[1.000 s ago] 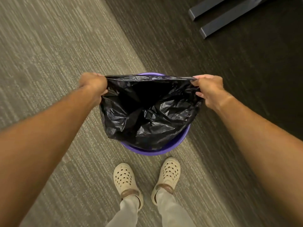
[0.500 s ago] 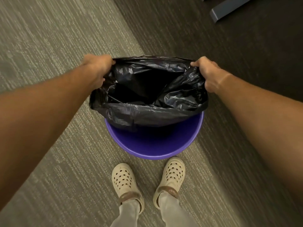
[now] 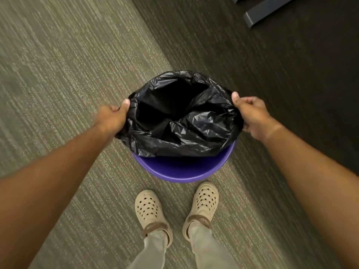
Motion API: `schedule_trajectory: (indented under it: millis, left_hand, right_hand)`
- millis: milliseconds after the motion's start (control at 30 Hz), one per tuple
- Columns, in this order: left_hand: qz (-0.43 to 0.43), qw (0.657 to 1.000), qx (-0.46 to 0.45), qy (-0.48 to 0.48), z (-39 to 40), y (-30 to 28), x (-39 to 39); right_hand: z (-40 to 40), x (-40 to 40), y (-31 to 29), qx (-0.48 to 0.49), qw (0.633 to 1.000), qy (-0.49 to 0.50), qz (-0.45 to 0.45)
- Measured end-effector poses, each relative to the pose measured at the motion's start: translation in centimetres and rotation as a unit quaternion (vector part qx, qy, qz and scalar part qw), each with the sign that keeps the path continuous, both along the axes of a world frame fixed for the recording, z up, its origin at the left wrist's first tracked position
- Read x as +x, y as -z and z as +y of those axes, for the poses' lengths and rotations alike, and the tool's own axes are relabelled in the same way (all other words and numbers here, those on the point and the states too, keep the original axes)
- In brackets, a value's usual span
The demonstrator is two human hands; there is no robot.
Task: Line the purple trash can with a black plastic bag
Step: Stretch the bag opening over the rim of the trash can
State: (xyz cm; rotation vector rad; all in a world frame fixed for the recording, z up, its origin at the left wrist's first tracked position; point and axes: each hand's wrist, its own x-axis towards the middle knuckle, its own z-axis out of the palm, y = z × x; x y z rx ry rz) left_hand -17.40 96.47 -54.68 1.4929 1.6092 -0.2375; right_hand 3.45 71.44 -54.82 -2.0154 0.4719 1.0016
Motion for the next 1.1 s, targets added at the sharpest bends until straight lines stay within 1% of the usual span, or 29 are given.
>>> schedule_trajectory:
  millis: [67,233,433,533,600,767,833,867,900,1000,1033,1100]
  left_hand:
    - [-0.008,1.0,-0.014,0.002,-1.0,0.1,-1.9]
    - [-0.024,0.998,-0.05,-0.039,-3.4,-0.2,-4.4]
    - [-0.015,0.988,-0.112,-0.107,-5.5,-1.1,-5.9]
    - [-0.011,0.984,-0.124,-0.127,-6.2,-1.8,-6.0]
    - [-0.008,0.981,-0.139,-0.136,-6.5,-2.1,-6.0]
    - [0.003,0.976,-0.165,-0.143,-7.6,-2.3,-6.1]
    - [0.011,0.975,-0.174,-0.134,-8.1,-2.3,-6.2]
    - [0.015,0.975,-0.179,-0.131,-8.3,-2.2,-6.3]
    - [0.018,0.974,-0.185,-0.13,-8.5,-2.3,-6.5]
    - [0.025,0.97,-0.203,-0.132,-8.7,-2.1,-6.9]
    - [0.03,0.97,-0.2,-0.132,-8.7,-2.1,-7.0]
    - [0.034,0.972,-0.194,-0.129,-8.9,-2.0,-7.2]
  right_hand:
    - [-1.4,-1.3,-0.3,0.002,1.0,0.018,0.014]
    - [-4.1,-3.7,-0.5,-0.002,0.998,0.038,0.056]
    - [-4.5,-5.7,-1.5,-0.007,0.996,0.078,0.032]
    - [-4.8,-6.1,-1.7,-0.038,0.994,0.099,0.007]
    - [-5.1,-6.6,-1.7,-0.057,0.995,0.085,0.014]
    - [-5.2,-7.8,-2.1,-0.047,0.995,0.02,0.088]
    - [-5.5,-8.2,-2.1,-0.054,0.992,0.02,0.109]
    - [-5.7,-8.5,-2.1,-0.052,0.99,0.042,0.128]
    - [-5.9,-8.7,-2.0,-0.039,0.984,0.084,0.151]
    - [-6.4,-9.2,-1.8,0.047,0.945,0.258,0.193]
    - [-6.6,-9.3,-1.7,0.064,0.936,0.287,0.192]
    - [-6.9,-9.6,-1.5,0.077,0.929,0.309,0.188]
